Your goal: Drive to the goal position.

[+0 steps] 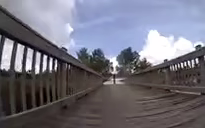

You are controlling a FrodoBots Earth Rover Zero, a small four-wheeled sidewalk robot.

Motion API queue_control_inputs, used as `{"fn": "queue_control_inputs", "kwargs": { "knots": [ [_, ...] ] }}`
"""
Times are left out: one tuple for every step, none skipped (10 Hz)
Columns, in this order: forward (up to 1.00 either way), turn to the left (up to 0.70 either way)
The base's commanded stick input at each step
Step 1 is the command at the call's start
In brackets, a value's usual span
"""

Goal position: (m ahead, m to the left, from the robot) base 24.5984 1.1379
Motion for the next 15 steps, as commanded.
{"fn": "queue_control_inputs", "kwargs": {
  "knots": [
    [0.85, 0.0],
    [0.85, 0.01],
    [0.85, 0.34],
    [0.85, 0.34],
    [0.85, 0.34],
    [0.85, 0.07],
    [0.85, 0.0],
    [0.85, 0.0],
    [0.85, 0.0],
    [0.85, 0.0],
    [0.85, 0.0],
    [0.85, 0.0],
    [0.85, 0.0],
    [0.85, 0.0],
    [0.85, 0.0]
  ]
}}
